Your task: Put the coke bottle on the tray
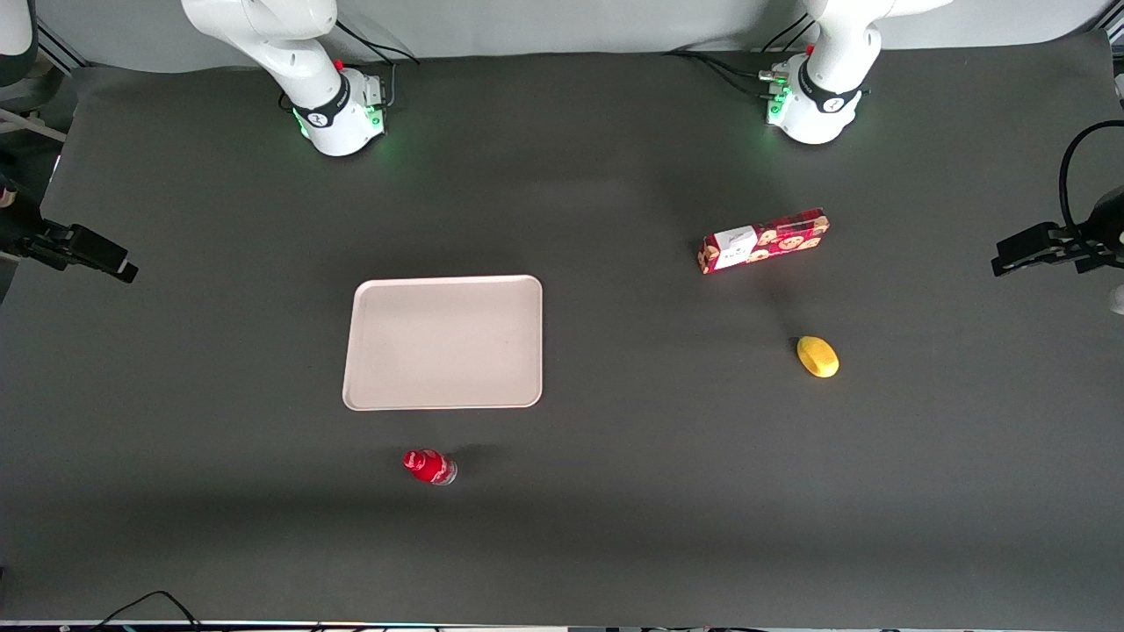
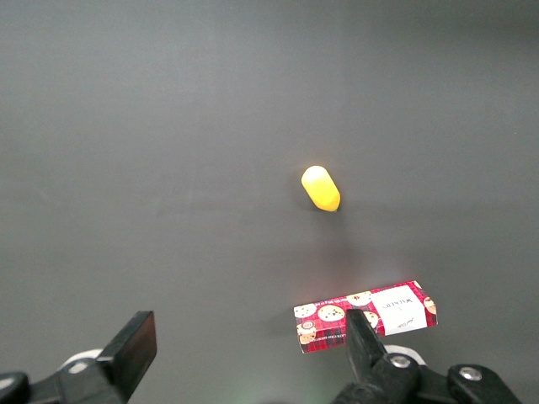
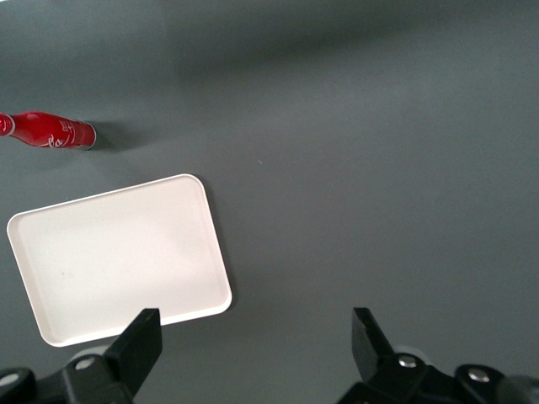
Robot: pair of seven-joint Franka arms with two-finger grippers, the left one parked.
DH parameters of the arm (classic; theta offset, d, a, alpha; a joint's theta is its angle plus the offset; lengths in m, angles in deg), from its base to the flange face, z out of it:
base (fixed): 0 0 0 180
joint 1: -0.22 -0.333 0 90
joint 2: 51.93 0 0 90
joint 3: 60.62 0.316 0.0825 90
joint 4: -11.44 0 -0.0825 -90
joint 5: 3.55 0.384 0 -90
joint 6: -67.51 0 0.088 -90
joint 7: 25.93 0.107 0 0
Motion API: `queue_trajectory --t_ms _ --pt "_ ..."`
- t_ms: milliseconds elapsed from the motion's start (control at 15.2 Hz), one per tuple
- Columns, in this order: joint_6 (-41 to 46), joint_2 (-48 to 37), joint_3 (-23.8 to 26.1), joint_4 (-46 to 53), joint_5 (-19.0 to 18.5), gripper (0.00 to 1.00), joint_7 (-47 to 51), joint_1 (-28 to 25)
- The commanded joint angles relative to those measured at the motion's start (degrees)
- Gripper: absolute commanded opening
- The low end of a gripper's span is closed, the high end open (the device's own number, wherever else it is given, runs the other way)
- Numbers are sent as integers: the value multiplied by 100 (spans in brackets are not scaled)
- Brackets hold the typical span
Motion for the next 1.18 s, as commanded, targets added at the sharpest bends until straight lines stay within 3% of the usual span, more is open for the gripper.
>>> queue_trajectory --t_ms 0,526,789,1118 --pt "116 8 -77 70 45 100 -23 -70" --pt "116 26 -69 96 54 100 -23 -96" --pt "99 43 -60 201 89 100 -23 -596" --pt "37 245 -86 464 239 100 82 -1685"
